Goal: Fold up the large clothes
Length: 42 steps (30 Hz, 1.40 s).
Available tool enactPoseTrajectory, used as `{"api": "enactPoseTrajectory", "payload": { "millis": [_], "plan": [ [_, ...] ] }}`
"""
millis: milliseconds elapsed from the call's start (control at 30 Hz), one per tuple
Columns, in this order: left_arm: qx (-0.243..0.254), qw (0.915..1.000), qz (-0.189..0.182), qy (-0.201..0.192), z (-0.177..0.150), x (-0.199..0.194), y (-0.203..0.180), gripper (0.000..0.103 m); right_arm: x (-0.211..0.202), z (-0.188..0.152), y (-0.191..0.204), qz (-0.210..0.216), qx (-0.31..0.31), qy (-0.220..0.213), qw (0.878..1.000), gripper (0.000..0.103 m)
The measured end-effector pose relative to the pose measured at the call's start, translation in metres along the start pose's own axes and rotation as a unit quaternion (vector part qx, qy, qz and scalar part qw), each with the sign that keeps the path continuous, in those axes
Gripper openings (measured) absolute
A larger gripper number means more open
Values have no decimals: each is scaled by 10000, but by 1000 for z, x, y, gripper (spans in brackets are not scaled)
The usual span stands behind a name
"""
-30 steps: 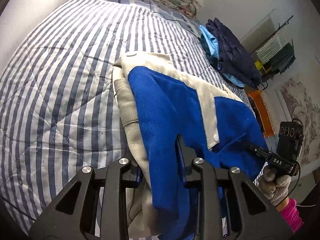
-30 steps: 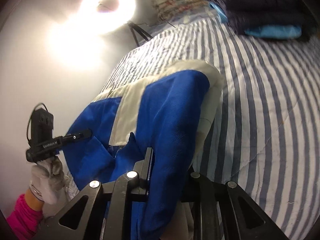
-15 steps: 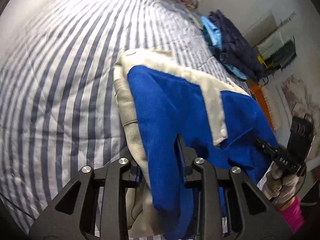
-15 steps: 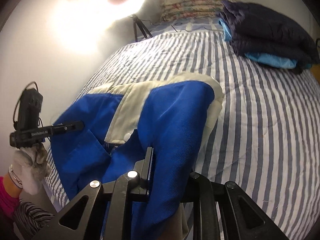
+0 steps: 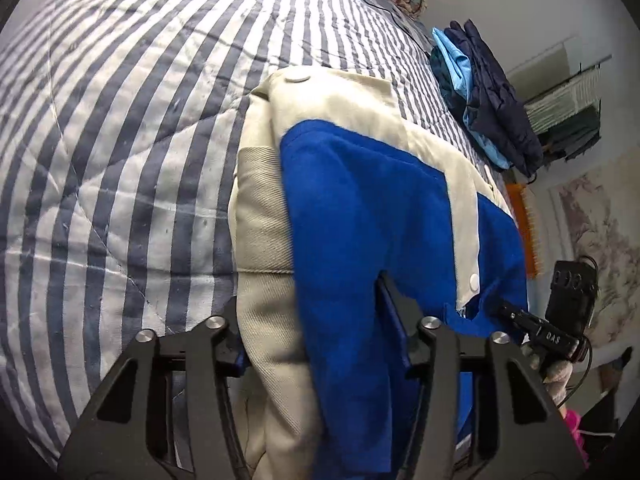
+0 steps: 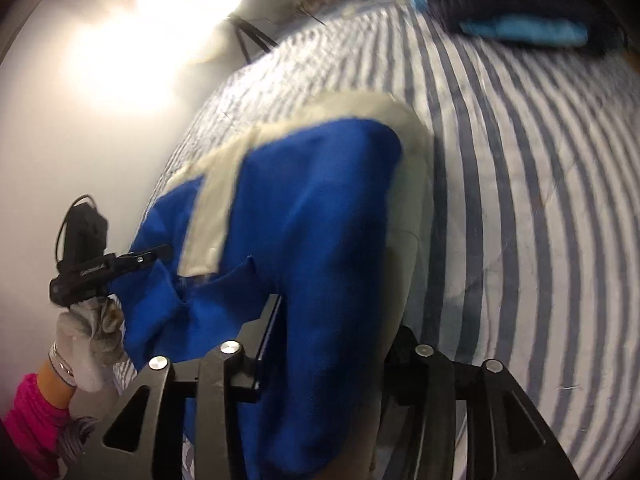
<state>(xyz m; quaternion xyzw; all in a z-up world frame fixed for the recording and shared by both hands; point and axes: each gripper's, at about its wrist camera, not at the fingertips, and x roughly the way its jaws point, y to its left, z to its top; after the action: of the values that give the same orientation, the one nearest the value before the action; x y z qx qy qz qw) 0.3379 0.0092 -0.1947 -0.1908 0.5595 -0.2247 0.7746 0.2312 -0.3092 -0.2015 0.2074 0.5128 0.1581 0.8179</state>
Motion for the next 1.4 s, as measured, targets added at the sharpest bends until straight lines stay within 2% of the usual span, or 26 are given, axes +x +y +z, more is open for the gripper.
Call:
{"api": "enactPoseTrajectory", "payload": {
  "millis": [67, 100, 167, 267, 433, 667, 1067, 1400],
  "plan": [
    [247, 9995, 190, -102, 1, -4, -14, 41, 4, -1, -5, 153, 183, 7, 9997, 35],
    [400, 9986, 290, -183, 1, -7, -23, 38, 2, -1, -2, 151, 146, -29, 9998, 33],
    [679, 9961, 427, -366, -1, -17, -39, 34, -7, -1, 18, -183, -333, -182, 9991, 24],
    [968, 9924, 510, -567, -7, -29, -57, 31, -22, -3, 44, -528, -826, -382, 9944, 19],
    [1433, 9847, 635, -758, -20, -43, -87, 30, -45, -12, 75, -976, -1474, -641, 9822, 17],
    [1797, 9781, 515, -913, -32, -50, -126, 30, -87, -23, 79, -1295, -1777, -935, 9710, 16],
    [2404, 9633, 326, -1152, -36, -45, -186, 30, -146, -36, 73, -1627, -1826, -1407, 9594, 15],
    [2699, 9553, 104, -1201, -12, -16, -234, 30, -181, -23, 46, -1859, -1739, -1609, 9536, 15]
  ]
}}
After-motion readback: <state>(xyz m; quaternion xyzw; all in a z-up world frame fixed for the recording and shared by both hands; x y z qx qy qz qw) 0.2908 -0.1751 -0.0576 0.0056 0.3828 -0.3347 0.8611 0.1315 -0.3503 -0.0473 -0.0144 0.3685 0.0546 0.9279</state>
